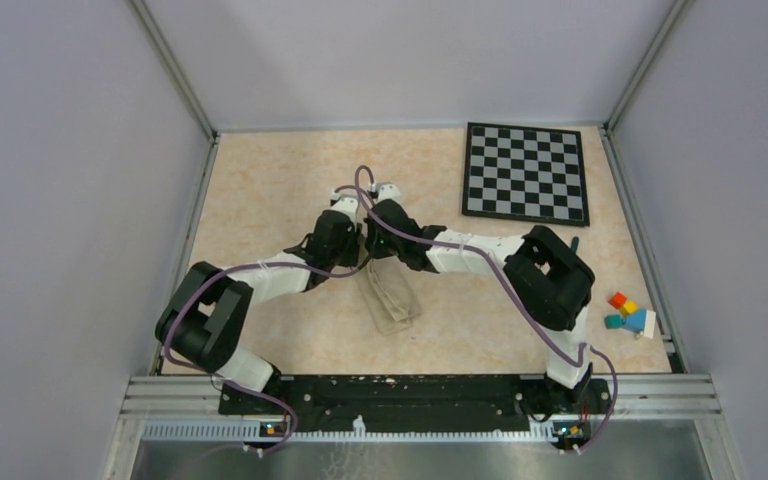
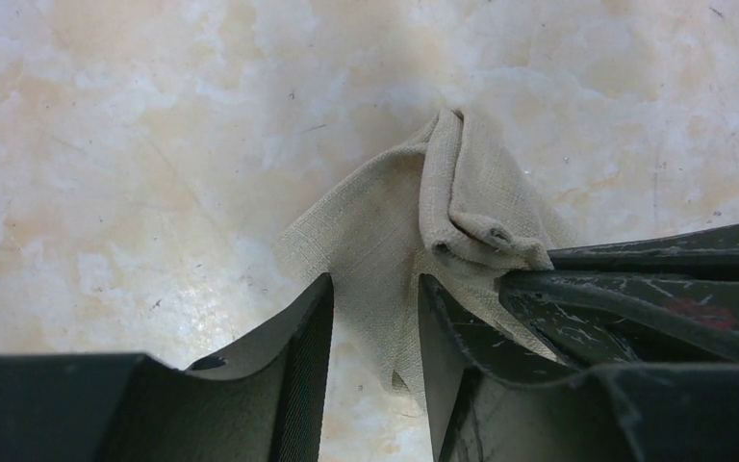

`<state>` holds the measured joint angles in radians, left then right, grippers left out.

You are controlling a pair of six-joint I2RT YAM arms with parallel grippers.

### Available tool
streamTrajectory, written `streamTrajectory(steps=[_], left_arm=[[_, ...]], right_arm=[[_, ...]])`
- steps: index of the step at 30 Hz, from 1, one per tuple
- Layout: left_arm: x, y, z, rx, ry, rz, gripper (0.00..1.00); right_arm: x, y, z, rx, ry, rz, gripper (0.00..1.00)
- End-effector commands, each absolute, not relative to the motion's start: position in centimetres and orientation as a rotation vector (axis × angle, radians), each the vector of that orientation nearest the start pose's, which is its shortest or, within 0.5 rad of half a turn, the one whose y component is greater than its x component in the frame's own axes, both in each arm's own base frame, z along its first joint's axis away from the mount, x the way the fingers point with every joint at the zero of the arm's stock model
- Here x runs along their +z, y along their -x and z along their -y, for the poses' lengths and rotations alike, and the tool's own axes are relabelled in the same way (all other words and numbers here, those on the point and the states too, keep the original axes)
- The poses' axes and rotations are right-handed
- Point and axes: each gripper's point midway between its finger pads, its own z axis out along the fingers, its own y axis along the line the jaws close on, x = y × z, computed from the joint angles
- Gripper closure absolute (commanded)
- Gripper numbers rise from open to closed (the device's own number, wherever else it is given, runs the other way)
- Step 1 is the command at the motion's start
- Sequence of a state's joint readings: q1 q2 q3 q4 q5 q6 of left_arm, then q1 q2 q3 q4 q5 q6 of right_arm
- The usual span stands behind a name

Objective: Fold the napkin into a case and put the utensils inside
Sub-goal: Stuff the top corner of the smaller-rectangle-folded napkin into the folded napkin.

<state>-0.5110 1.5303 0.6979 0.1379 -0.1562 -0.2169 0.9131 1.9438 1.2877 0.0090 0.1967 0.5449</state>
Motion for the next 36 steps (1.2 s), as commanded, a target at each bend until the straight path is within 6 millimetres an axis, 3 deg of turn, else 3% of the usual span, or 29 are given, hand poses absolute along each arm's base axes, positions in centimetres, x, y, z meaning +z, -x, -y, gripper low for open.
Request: streamTrajectory(steps=[1, 5, 8, 13, 16, 21, 27, 36], left_arm=[[5.7, -35.4, 18.4, -0.22, -0.279, -2.2, 0.56], [4.9, -35.2, 18.2, -0.192, -0.271, -2.22, 0.59], [5.1, -35.5, 18.0, -0.177, -0.26, -2.207, 0.69], [6.9, -35.9, 17.4, -0.162, -0.209, -2.151, 0.88], [8.2, -35.7, 17.8, -0.207, -0.197, -2.111, 0.94], [9.3, -35.1, 18.4, -0.297, -0.175, -2.066, 0.97], [9.1, -34.9, 18.3, -0.308, -0.166, -2.068, 0.98], [9.9, -34.2, 18.3, -0.377, -0.158, -2.034, 1.0]], right_arm=[[11.9, -33.4, -41.5, 0.681, 0.276, -2.164, 1.0], [11.9, -33.4, -41.7, 0.687, 0.276, -2.164, 1.0], [11.7, -33.3, -41.8, 0.688, 0.281, -2.172, 1.0], [10.8, -32.7, -42.1, 0.71, 0.311, -2.201, 1.0], [10.1, -32.2, -42.5, 0.736, 0.34, -2.223, 1.0], [8.6, -31.3, -43.0, 0.756, 0.384, -2.28, 1.0], [6.7, -30.3, -42.3, 0.728, 0.402, -2.354, 1.0], [5.2, -30.7, -43.7, 0.755, 0.394, -2.401, 1.0]])
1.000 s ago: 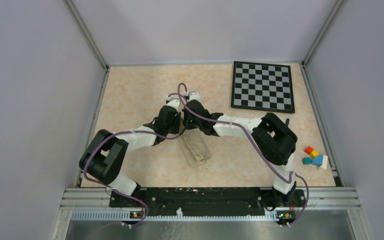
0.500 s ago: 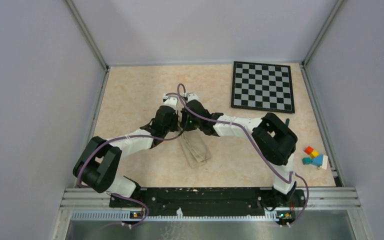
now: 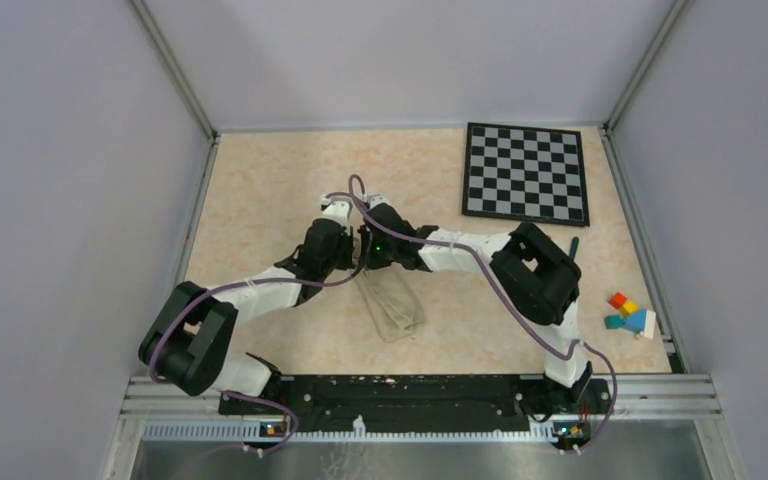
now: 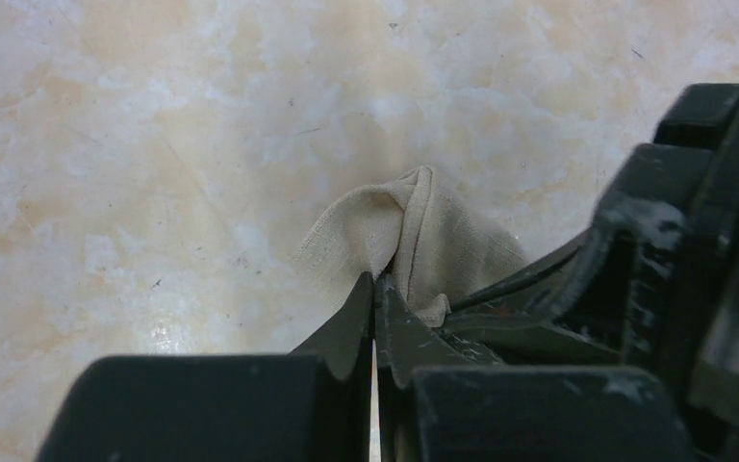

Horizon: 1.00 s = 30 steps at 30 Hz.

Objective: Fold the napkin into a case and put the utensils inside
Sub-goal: Stuff the top corner of the smaller-rectangle-folded napkin into the folded napkin.

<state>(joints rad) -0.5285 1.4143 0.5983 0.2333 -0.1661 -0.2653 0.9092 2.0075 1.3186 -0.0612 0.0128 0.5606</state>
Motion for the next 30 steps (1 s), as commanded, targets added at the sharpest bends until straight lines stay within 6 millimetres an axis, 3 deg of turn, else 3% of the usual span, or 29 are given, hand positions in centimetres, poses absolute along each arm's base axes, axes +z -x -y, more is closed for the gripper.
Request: streamTrajectory(steps=[1, 7, 10, 13, 16, 19, 25, 30], left_arm=[[9.8, -34.0, 18.3, -0.384, -0.152, -2.037, 1.0], [9.3, -33.3, 18.3, -0.413, -0.135, -2.053, 1.0], [9.2, -33.3, 17.8, -0.4, -0.12, -2.051, 1.0], [8.2, -33.3, 16.6, -0.357, -0.057, -2.119, 1.0], [8.0, -33.5, 15.8, -0.355, -0.016, -2.119, 1.0], [8.1, -33.7, 15.3, -0.352, -0.005, -2.119, 1.0], [8.2, -34.1, 14.4, -0.339, 0.001, -2.122, 1.0], [8.3, -34.2, 14.4, -0.344, 0.003, -2.119, 1.0]], right_arm=[[5.5, -31.2, -44.1, 0.774, 0.369, -2.385, 1.0], [6.0, -33.9, -46.0, 0.9, 0.173, -2.386, 1.0], [6.1, -34.2, -46.5, 1.107, 0.026, -2.355, 1.0], [6.8, -33.7, -45.7, 1.2, -0.012, -2.268, 1.0], [8.0, -33.0, -46.0, 1.337, 0.06, -2.197, 1.0], [5.9, -31.8, -45.1, 1.247, 0.21, -2.268, 1.0], [4.8, -30.2, -42.2, 1.073, 0.454, -2.25, 0.78], [6.2, -30.7, -41.7, 0.978, 0.627, -2.123, 0.66]])
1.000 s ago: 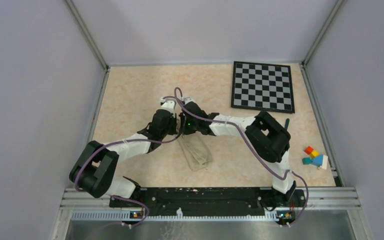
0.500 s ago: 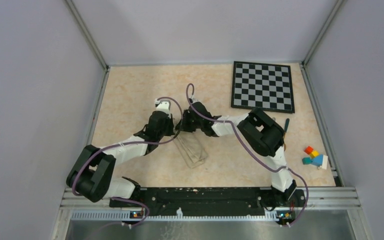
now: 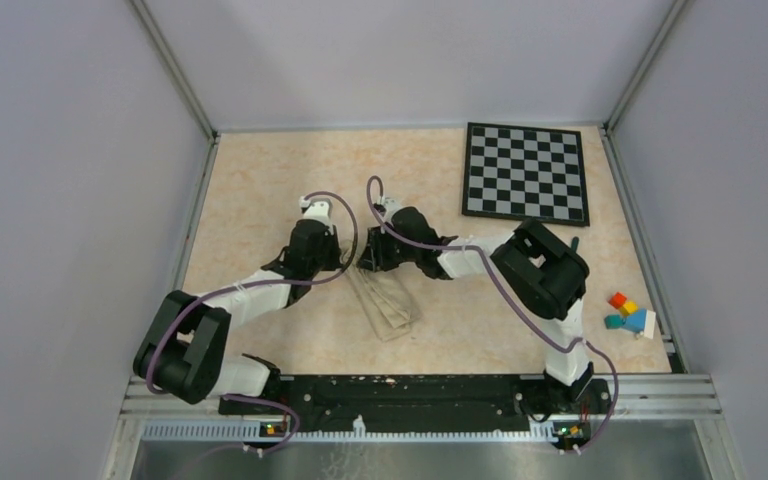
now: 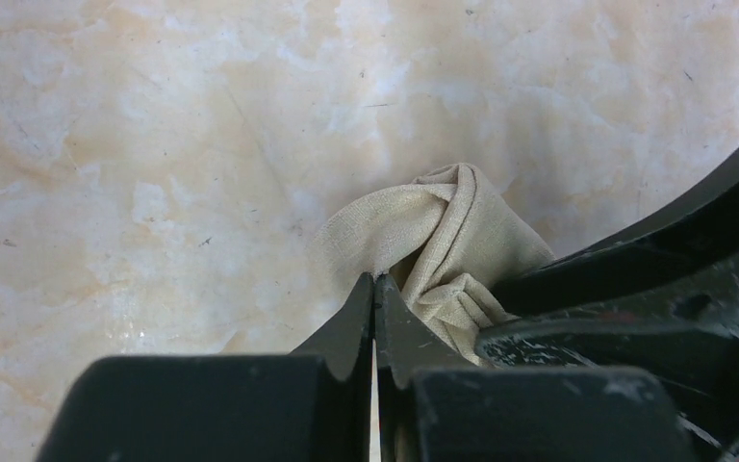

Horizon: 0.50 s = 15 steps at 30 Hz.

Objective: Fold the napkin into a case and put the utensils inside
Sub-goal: Stuff the top corner of the smaller-rectangle-folded napkin into the folded napkin.

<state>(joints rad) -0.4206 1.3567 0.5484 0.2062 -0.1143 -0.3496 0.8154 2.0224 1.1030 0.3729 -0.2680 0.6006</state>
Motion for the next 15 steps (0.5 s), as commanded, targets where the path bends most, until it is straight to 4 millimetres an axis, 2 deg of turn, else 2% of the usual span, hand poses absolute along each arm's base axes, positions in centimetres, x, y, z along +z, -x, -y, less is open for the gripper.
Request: streamTrajectory(steps=[1, 4, 15], left_arm=[[8.3, -34.1, 14.3, -0.345, 0.003, -2.121, 1.0], [8.5, -34.0, 14.5, -0.36, -0.005, -2.117, 1.0], [8.4, -33.7, 15.1, -0.396, -0.037, -2.126, 1.0]], right_arm=[[6.5, -30.9, -41.7, 0.969, 0.642, -2.106, 0.64], [6.8, -31.4, -42.5, 0.964, 0.687, -2.076, 0.63], [7.2, -32.4, -44.1, 1.022, 0.625, -2.047, 0.61]])
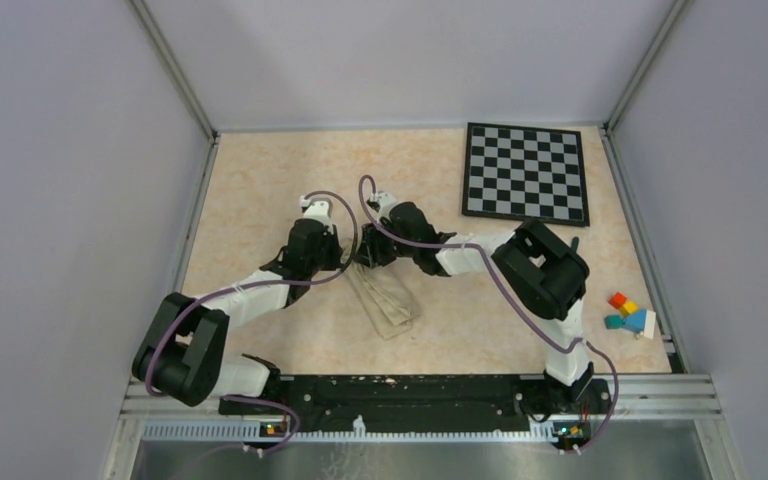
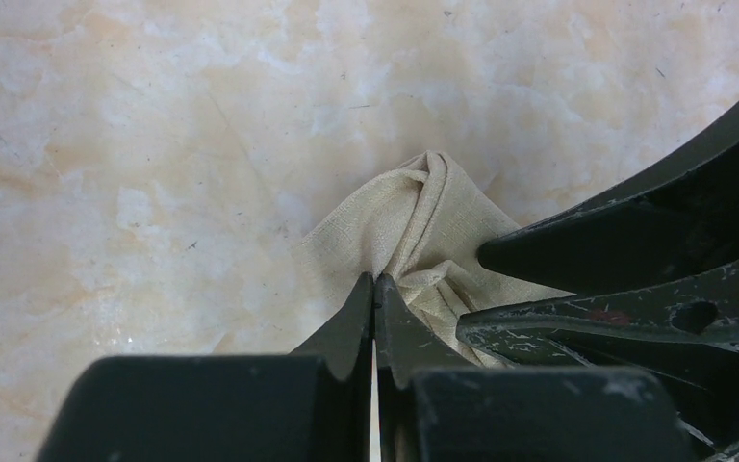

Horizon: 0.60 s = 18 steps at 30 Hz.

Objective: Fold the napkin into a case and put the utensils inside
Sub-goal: Stuff the top corner of the smaller-rectangle-folded napkin into the folded napkin.

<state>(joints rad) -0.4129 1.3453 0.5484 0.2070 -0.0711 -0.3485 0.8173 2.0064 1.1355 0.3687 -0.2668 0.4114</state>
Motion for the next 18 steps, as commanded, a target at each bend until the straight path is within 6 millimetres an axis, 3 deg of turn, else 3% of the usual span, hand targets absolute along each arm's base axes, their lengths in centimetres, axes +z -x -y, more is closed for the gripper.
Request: streamTrajectory(steps=[1, 6, 12, 18], left_arm=[[8.3, -33.6, 15.2, -0.399, -0.039, -2.129, 1.0], [8.4, -33.5, 15.5, -0.428, -0.042, -2.123, 1.0], [8.4, -33.5, 15.9, -0.45, -0.055, -2.127, 1.0], [8.2, -33.1, 15.6, -0.437, -0.048, -2.14, 1.0]], right_arm=[[7.2, -32.5, -44.2, 1.022, 0.626, -2.044, 0.6], [6.8, -32.6, -45.4, 1.046, 0.644, -2.04, 0.61], [6.9, -32.4, -46.7, 1.125, 0.596, -2.053, 0.72], [8.2, -32.4, -46.7, 1.152, 0.519, -2.071, 0.63]])
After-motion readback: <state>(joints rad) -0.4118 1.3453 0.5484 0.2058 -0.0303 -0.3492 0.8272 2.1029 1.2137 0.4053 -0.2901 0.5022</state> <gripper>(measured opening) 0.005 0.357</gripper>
